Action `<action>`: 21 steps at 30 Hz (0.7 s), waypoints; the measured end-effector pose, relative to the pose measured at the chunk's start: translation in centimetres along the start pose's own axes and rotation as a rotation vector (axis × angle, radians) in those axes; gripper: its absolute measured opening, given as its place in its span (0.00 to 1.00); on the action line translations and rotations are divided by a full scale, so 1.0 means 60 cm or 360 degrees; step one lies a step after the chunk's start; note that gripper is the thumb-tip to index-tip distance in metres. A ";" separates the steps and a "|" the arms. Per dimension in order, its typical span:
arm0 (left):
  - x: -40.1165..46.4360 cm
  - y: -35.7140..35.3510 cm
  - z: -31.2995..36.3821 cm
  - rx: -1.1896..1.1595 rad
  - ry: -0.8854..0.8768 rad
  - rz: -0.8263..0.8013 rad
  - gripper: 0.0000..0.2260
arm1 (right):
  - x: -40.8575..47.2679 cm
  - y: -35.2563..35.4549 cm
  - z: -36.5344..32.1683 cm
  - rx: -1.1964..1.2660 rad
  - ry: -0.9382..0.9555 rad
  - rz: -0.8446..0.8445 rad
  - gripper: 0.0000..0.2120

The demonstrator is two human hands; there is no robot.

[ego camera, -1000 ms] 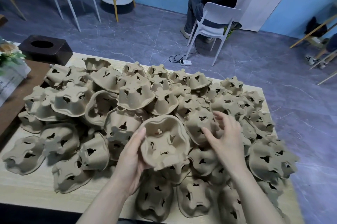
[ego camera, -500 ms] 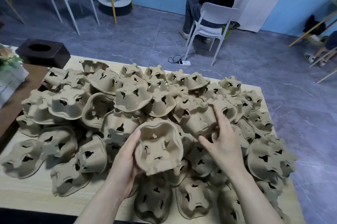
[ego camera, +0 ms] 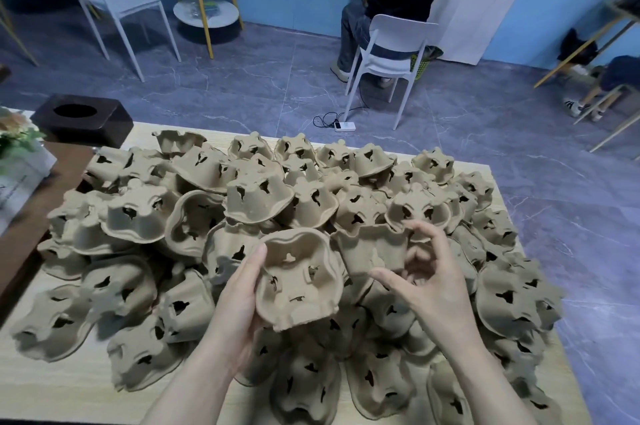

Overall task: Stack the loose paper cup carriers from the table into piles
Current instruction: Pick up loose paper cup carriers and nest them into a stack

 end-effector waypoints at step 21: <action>0.007 0.009 0.010 0.0148 -0.0017 0.0016 0.19 | -0.053 -0.062 -0.079 -0.0049 0.0610 -0.0112 0.14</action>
Point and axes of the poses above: each hand's wrist, its own x-axis towards the middle knuckle, its own y-axis out of the back of the hand, z = x × y, the point moved 9 cm from there along x, towards the middle knuckle, and after that the axes turned 3 degrees about x, right-handed, at the moved point
